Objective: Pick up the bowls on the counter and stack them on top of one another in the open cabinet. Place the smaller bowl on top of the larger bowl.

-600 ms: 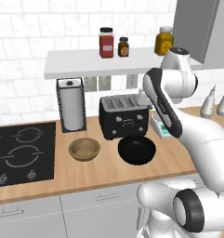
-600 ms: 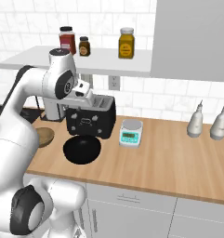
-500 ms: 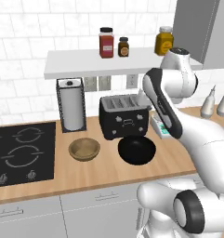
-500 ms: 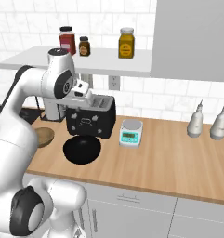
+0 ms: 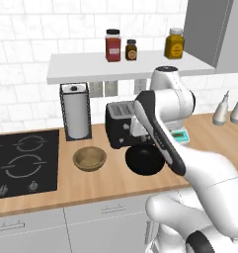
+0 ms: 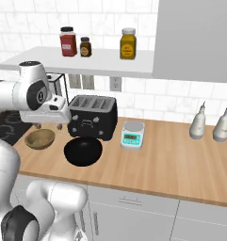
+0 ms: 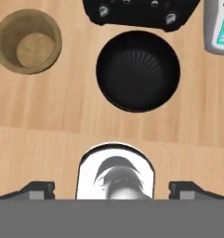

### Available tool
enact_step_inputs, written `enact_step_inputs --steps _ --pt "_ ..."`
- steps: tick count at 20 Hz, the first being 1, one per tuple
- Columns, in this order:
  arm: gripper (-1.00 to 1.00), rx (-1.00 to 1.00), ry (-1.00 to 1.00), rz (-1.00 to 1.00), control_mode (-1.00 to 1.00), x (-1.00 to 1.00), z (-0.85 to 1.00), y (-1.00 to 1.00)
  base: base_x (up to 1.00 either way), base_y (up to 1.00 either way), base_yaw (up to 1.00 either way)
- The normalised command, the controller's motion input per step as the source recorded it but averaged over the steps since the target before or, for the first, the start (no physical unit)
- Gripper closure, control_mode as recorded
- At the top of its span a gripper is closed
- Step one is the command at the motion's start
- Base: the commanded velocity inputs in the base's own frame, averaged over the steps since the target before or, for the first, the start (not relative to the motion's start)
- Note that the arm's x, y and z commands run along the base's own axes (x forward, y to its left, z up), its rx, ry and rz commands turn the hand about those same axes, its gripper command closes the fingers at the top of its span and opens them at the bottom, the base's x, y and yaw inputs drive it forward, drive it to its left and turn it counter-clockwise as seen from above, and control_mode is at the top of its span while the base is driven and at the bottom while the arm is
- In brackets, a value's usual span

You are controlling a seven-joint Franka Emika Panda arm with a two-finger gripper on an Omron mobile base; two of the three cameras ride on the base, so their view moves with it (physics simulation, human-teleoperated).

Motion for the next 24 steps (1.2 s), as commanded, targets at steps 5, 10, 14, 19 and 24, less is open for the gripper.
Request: enact_step_inputs --steps 5,10,14,19,24 --pt "-1.00 -0.04 0.23 0.00 -1.00 0.08 -0.94 1.00 0.00 0.00 0.00" --pt "-1.00 -0.21 0.25 0.04 -1.00 0.35 -0.63 0.69 0.00 0.00 0.00" --pt "-1.00 -0.11 0.05 0.24 -1.00 0.29 -0.23 0.96 0.00 0.00 0.00" --pt "-1.00 -0.06 0.00 0.37 -1.00 0.47 -0.37 0.80 0.00 0.00 0.00" --pt "-1.00 -0.01 0.00 0.29 -1.00 0.66 -0.27 0.36 0.00 0.00 0.00"
